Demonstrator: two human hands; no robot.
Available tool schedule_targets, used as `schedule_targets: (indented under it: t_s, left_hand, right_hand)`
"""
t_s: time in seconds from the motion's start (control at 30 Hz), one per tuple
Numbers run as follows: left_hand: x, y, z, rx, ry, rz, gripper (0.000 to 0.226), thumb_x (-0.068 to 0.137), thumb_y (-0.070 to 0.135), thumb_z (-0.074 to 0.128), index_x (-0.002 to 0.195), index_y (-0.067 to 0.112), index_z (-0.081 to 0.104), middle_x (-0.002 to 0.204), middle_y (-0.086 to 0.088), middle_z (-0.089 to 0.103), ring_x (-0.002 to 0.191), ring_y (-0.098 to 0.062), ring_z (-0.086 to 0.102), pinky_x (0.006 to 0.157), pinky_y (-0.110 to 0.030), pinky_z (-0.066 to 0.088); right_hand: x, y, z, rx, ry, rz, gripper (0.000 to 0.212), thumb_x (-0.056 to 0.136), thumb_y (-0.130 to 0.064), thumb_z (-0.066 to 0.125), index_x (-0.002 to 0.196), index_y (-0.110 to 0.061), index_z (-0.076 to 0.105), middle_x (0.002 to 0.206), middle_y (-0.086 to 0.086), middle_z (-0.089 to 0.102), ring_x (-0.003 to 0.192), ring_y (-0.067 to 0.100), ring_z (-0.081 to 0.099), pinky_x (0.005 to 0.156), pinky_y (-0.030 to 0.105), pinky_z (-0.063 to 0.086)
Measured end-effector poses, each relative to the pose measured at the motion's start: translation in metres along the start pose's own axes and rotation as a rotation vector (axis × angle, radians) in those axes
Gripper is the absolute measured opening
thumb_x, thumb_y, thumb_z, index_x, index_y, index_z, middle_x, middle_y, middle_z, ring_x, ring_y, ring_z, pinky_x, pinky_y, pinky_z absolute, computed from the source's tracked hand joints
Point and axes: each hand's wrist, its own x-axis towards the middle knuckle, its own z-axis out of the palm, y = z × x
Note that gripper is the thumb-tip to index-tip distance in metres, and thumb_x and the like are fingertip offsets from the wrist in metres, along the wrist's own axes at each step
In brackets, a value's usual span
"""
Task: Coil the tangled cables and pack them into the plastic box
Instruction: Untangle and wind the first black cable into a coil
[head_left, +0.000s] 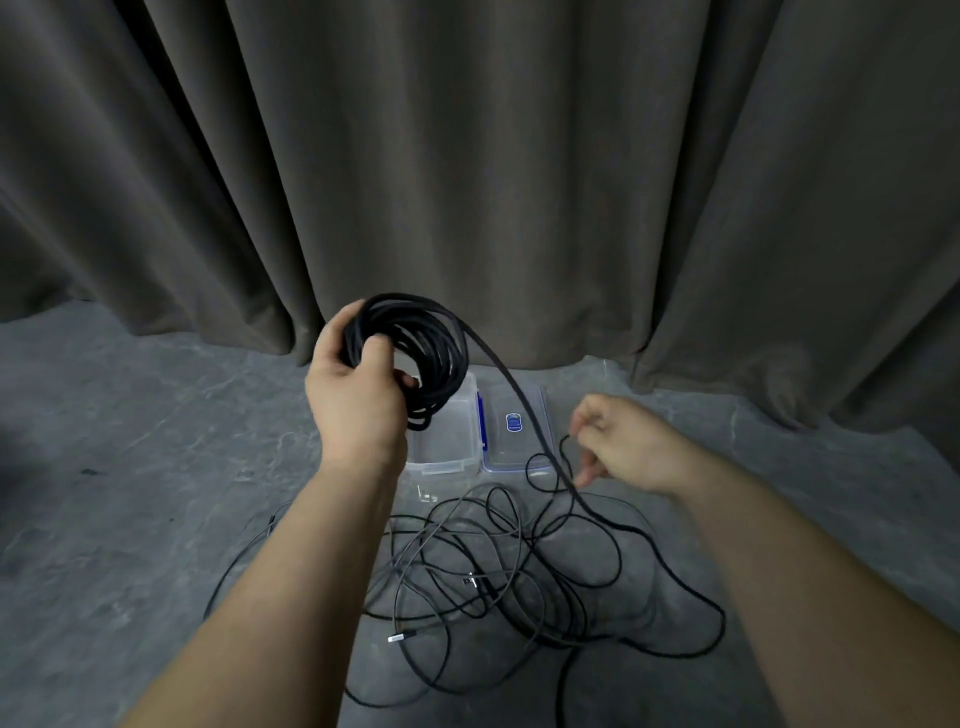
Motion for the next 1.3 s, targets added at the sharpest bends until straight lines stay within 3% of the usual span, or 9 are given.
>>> schedule_targets:
  t_s: [0.07,0.17,0.5,0.57,0.63,0.77,1.0,1.1,1.3]
  left_hand:
    - [0.000,0.001,-0.001,0.003,0.001,-0.018,0.026,0.094,0.004,0.049,0.111,0.018,0.062,0.078,0.003,0.060,0.039,-0.006,0.044,0.044,-0.019,0.040]
    - [-0.005,0.004,0.002,-0.001,-0.038,-0.039,0.025,0.094,0.005,0.050,0.108,0.021,0.063,0.079,0.005,0.061,0.040,-0.006,0.043,0.044,-0.019,0.040]
    - [-0.018,-0.002,0.009,0.137,-0.285,-0.001,0.032,0.093,0.000,0.049,0.102,0.026,0.064,0.075,0.003,0.063,0.042,-0.011,0.044,0.045,-0.020,0.040]
    - [-0.019,-0.002,0.009,0.157,-0.339,0.008,0.033,0.094,-0.001,0.048,0.101,0.027,0.064,0.069,0.005,0.061,0.041,-0.011,0.044,0.045,-0.022,0.040]
    - [-0.019,-0.003,0.008,0.177,-0.346,0.008,0.033,0.093,-0.001,0.048,0.102,0.027,0.064,0.063,0.006,0.059,0.041,-0.011,0.044,0.043,-0.021,0.039]
    - [-0.012,-0.001,0.006,0.172,-0.200,0.027,0.028,0.092,0.001,0.050,0.105,0.022,0.064,0.070,0.004,0.061,0.039,-0.009,0.045,0.041,-0.018,0.038]
    - [0.014,-0.006,-0.008,0.173,0.084,0.007,0.031,0.089,0.009,0.053,0.116,0.018,0.065,0.082,0.005,0.066,0.045,-0.013,0.053,0.046,-0.022,0.046]
    - [0.009,-0.010,-0.009,0.323,0.027,0.082,0.033,0.081,0.018,0.054,0.109,0.030,0.064,0.100,0.009,0.068,0.090,-0.033,0.068,0.083,-0.046,0.057]
    - [0.000,-0.009,-0.009,0.510,-0.077,0.171,0.038,0.088,0.009,0.053,0.118,0.032,0.060,0.108,0.013,0.062,0.107,-0.009,0.059,0.101,-0.036,0.048]
  right_hand:
    - [-0.004,-0.006,0.003,-0.005,-0.035,-0.030,0.016,0.095,-0.024,0.052,0.111,-0.020,0.053,0.111,0.003,0.061,0.092,0.021,0.068,0.087,0.036,0.051]
    - [-0.003,-0.011,0.014,-0.165,0.040,-0.114,0.062,0.088,-0.037,0.063,0.141,-0.022,0.034,0.145,0.001,0.043,0.122,0.019,0.051,0.098,0.031,0.041]
    - [0.011,-0.036,0.030,0.042,0.201,-0.242,0.093,0.089,-0.018,0.064,0.150,-0.041,-0.002,0.157,-0.008,0.025,0.140,0.017,0.032,0.112,0.035,0.033]
    - [0.015,-0.034,0.029,0.066,0.217,-0.228,0.093,0.088,-0.010,0.064,0.151,-0.039,0.002,0.152,-0.005,0.035,0.136,0.017,0.039,0.109,0.032,0.035]
    - [0.017,-0.032,0.028,0.071,0.245,-0.220,0.076,0.089,-0.008,0.060,0.149,-0.034,0.020,0.125,-0.006,0.056,0.110,0.017,0.056,0.090,0.025,0.043]
    - [0.018,-0.019,0.020,0.072,0.325,-0.158,0.021,0.089,-0.011,0.054,0.106,-0.022,0.050,0.086,0.002,0.064,0.074,0.021,0.061,0.059,0.028,0.043]
    - [-0.001,-0.002,0.000,-0.085,0.360,-0.164,0.010,0.089,-0.011,0.058,0.088,-0.020,0.060,0.075,-0.008,0.061,0.069,0.014,0.058,0.064,0.024,0.045]
    - [-0.013,-0.021,0.000,-0.449,0.249,-0.291,0.017,0.089,-0.017,0.057,0.097,-0.021,0.071,0.087,-0.005,0.071,0.083,0.017,0.064,0.075,0.030,0.051]
    - [-0.029,-0.058,-0.013,-0.447,0.122,-0.318,0.022,0.078,-0.016,0.059,0.090,-0.027,0.073,0.070,-0.017,0.059,0.078,0.007,0.056,0.071,0.020,0.041]
